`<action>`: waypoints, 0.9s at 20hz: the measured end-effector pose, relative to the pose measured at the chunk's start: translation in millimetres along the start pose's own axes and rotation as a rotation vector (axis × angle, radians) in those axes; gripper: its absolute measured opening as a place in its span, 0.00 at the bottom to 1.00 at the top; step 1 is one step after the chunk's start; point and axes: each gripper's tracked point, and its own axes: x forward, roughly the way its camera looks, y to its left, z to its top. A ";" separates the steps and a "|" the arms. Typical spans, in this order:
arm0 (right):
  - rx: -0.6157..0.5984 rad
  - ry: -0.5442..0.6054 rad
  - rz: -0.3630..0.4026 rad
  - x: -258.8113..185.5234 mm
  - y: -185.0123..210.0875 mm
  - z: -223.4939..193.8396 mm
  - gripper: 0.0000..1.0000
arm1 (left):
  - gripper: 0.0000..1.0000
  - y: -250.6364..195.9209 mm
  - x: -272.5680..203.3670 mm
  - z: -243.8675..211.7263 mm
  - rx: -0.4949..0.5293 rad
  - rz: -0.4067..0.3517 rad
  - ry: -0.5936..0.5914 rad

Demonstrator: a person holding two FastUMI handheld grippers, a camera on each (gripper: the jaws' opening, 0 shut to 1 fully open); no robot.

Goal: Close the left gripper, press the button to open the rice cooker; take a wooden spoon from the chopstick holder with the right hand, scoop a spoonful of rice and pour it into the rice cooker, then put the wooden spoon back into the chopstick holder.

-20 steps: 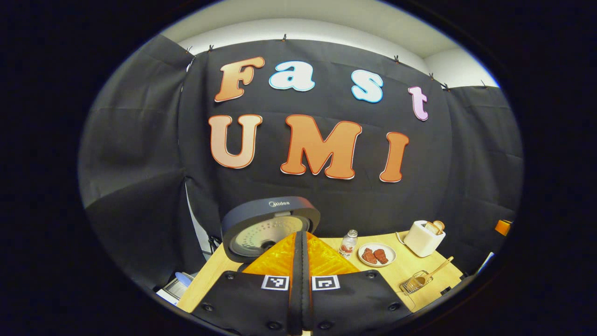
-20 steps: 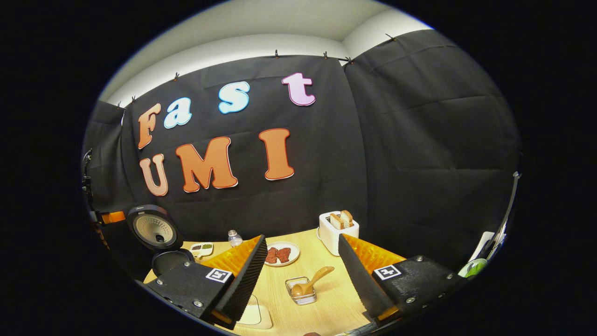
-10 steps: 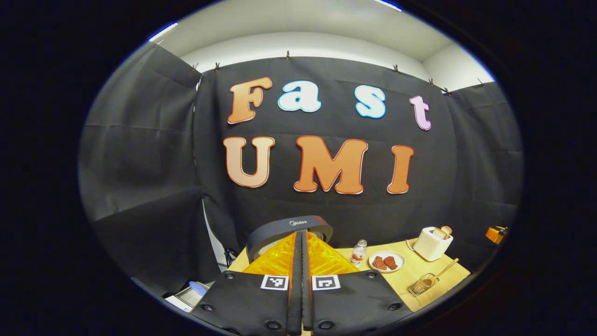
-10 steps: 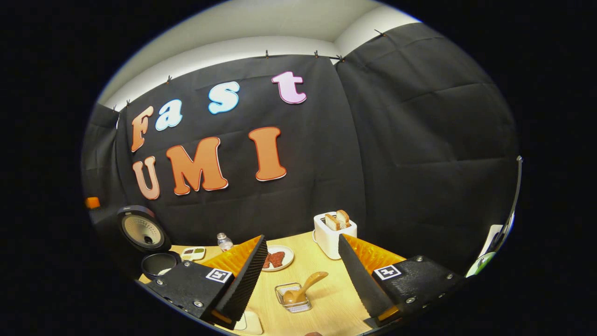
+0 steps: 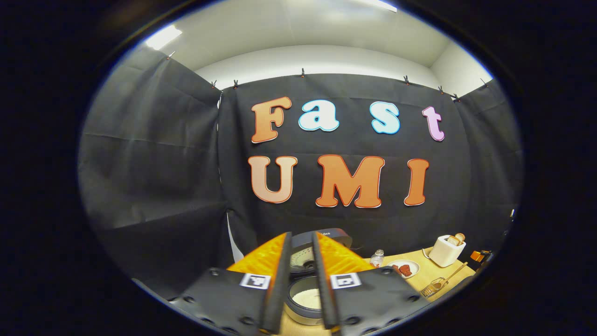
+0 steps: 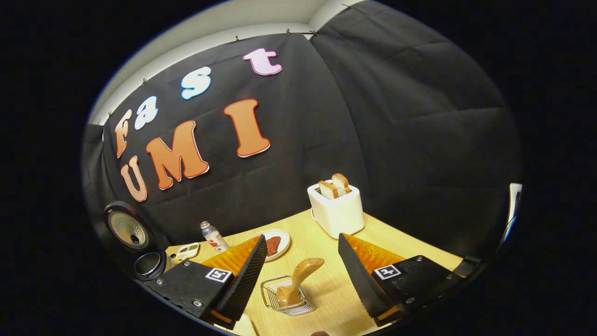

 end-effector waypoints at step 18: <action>0.309 0.156 0.122 30.7 14.3 -67.4 0.51 | 1.00 -1.5 2.2 -5.7 0.045 0.015 -0.036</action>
